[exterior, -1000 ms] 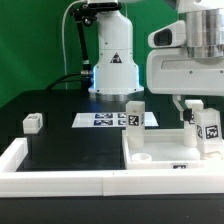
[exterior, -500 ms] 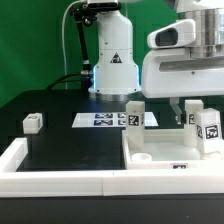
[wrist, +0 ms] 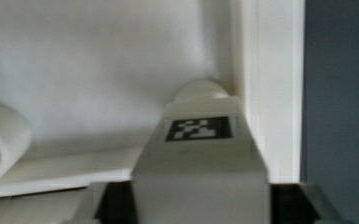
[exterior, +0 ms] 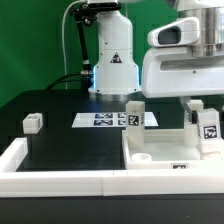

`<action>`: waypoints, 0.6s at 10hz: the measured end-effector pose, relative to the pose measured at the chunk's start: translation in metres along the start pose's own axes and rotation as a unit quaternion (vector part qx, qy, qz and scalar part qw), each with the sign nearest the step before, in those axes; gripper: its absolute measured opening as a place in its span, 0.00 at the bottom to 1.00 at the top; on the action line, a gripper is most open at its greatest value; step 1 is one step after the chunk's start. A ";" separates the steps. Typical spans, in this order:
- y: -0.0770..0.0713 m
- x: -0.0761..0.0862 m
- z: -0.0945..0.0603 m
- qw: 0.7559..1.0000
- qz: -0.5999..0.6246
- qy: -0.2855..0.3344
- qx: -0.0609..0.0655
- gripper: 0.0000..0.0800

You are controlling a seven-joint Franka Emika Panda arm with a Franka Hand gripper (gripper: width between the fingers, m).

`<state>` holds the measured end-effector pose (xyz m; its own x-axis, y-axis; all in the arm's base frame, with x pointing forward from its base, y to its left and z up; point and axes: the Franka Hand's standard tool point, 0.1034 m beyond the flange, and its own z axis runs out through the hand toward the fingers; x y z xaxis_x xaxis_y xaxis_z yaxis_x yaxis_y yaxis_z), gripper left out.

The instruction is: Assemble square table

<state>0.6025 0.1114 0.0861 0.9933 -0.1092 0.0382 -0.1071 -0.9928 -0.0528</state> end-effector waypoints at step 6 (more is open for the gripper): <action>0.000 0.000 0.000 0.998 0.066 0.000 0.001 0.37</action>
Offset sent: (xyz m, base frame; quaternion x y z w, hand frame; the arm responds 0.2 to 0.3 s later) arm 0.0000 0.0000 0.0000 0.0000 0.0000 0.0000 1.0000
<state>0.6024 0.1114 0.0858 0.9705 -0.2390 0.0302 -0.2370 -0.9697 -0.0588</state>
